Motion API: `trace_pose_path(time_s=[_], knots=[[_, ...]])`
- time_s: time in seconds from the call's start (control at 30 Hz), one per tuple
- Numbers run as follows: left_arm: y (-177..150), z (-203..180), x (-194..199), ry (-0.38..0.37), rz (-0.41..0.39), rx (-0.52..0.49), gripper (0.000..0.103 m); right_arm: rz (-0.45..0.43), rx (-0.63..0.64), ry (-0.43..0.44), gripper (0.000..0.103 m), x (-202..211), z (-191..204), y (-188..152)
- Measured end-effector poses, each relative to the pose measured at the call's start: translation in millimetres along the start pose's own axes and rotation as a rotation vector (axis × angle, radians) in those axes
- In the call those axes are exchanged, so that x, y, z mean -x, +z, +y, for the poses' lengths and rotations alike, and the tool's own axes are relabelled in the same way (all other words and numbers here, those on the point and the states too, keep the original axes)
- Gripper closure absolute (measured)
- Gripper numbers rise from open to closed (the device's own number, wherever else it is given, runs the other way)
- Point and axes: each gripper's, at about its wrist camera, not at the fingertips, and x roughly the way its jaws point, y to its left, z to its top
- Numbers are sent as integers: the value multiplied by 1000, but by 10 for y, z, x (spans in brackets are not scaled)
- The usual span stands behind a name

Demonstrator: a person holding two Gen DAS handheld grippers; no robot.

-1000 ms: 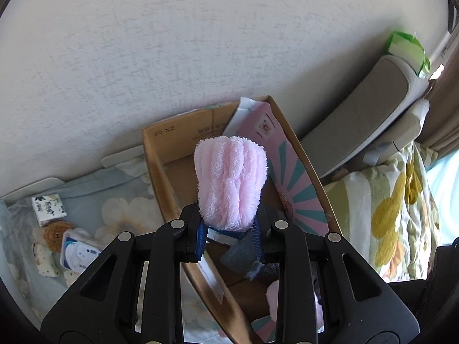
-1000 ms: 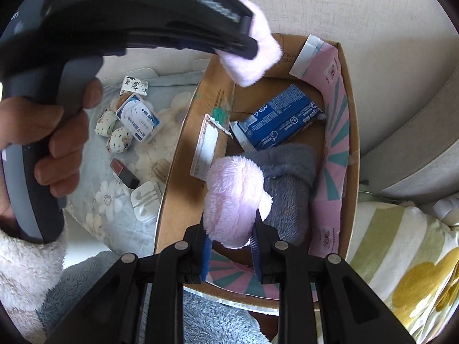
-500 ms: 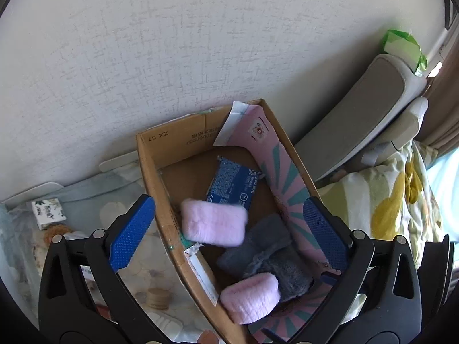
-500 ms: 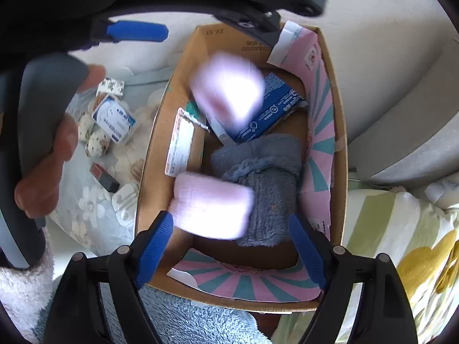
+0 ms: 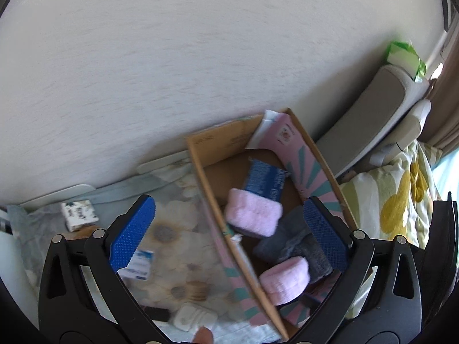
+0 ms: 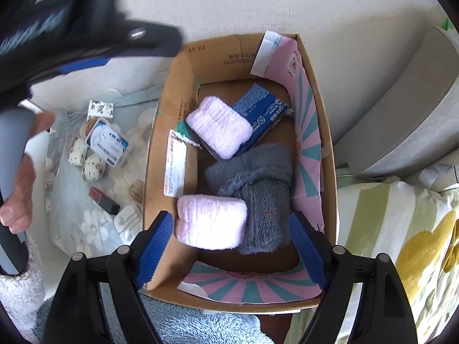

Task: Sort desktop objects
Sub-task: 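Move both tools back over the remaining table objects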

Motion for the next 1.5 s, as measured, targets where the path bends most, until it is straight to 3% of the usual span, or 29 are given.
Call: trace_pose_path(time_s=[0.2,0.47,0.73,0.97,1.2,1.37,1.5], knots=[[-58,369,218,9,-10,29,0,-9,-2,-3,23,42,172,61],[-172,768,588,-8,-59,66,0,-88,27,-25,23,258,500,103],[-375,1262,1013,52,-119,82,0,-144,59,-2,23,338,926,150],[-608,1923,1230,90,-131,150,0,-148,120,1,23,322,1327,180],[-984,2386,1161,81,-97,161,1,-121,161,38,23,60,1668,212],[-1363,2351,852,74,-27,93,4,-59,279,64,23,-208,1848,301],[-1591,2215,541,-4,-3,63,4,-11,409,70,23,-408,1903,442]])
